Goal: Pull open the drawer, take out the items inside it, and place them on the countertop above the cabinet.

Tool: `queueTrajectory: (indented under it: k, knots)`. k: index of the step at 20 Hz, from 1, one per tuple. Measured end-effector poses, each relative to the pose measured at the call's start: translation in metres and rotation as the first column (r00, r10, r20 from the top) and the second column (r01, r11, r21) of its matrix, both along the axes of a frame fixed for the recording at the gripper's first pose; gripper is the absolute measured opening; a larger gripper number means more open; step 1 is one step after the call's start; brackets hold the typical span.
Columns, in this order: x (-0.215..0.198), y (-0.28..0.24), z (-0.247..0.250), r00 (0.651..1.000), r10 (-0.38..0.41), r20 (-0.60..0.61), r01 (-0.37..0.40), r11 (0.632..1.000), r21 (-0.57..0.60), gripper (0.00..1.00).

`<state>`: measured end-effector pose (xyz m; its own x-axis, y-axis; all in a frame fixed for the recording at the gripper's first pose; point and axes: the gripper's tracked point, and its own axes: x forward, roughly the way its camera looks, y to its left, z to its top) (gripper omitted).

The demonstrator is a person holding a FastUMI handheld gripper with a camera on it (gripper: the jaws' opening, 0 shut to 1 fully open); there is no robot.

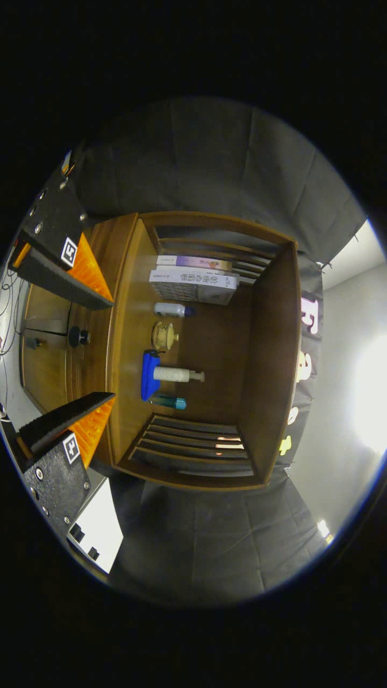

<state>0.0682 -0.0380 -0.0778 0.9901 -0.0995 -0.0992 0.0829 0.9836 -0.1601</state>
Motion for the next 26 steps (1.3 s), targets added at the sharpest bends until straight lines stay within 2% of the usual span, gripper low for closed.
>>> queueTrajectory:
  k: [2,8,17,20,25,26]
  knots:
    - [0.015,0.005,-0.023,1.000,0.018,-0.018,-0.017,1.000,0.023,0.96]
    - [0.048,-0.015,-0.086,0.996,-0.013,-0.089,0.021,0.996,0.090,0.95]
    - [0.097,-0.023,-0.133,0.989,-0.022,-0.149,0.033,0.997,0.072,0.95]
    - [0.102,-0.027,-0.146,0.984,-0.015,-0.178,0.027,0.998,0.065,0.93]
    - [0.109,-0.029,-0.144,0.985,-0.009,-0.173,0.030,0.992,0.122,0.52]
    - [0.110,-0.030,-0.143,0.987,-0.007,-0.163,0.028,0.991,0.128,0.50]
